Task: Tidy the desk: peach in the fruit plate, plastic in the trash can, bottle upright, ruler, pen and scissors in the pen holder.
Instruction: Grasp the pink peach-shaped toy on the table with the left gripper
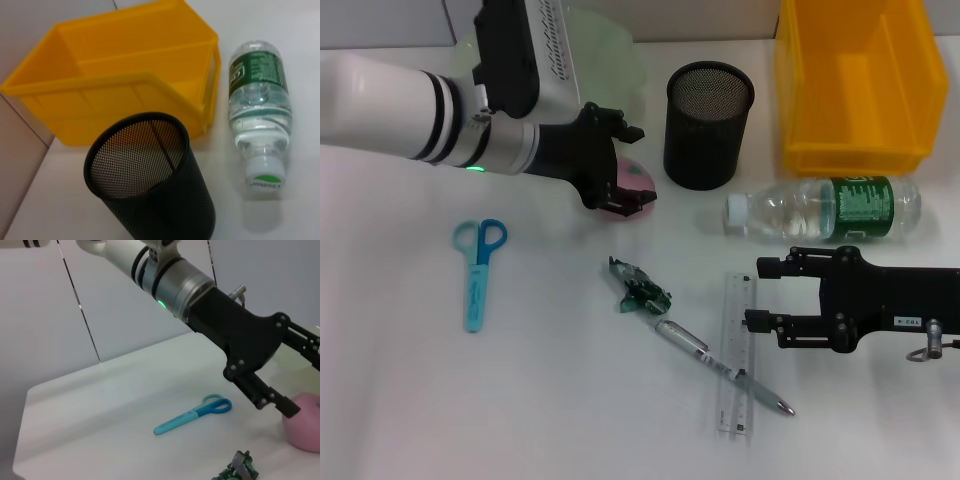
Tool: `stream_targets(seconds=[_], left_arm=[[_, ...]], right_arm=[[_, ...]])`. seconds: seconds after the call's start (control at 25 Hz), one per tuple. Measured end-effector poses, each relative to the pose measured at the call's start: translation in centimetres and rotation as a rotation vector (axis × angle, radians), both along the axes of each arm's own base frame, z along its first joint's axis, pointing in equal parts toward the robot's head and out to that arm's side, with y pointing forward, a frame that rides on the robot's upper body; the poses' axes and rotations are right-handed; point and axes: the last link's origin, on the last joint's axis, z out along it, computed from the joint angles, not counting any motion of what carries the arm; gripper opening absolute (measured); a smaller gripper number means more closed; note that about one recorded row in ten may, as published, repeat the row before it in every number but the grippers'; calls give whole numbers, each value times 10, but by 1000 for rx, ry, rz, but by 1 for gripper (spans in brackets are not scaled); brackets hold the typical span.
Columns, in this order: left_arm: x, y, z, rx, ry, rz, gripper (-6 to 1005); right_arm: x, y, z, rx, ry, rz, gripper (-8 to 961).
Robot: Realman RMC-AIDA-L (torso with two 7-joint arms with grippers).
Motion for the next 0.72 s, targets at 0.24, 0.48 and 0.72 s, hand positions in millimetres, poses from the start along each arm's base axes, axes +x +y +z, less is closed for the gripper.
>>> stream_targets(seconds=[0.24, 0.48, 0.72], left_arm=[[-5, 1, -6, 4, 27, 19, 764], [-13, 3, -10, 20, 57, 35, 763], [-17, 3, -16, 25, 84, 33, 761]], right_arm=[[0, 0, 0, 2, -1, 2, 744], [0, 0, 0, 1, -2, 4, 743], [0, -1, 0, 0, -3, 6, 744]])
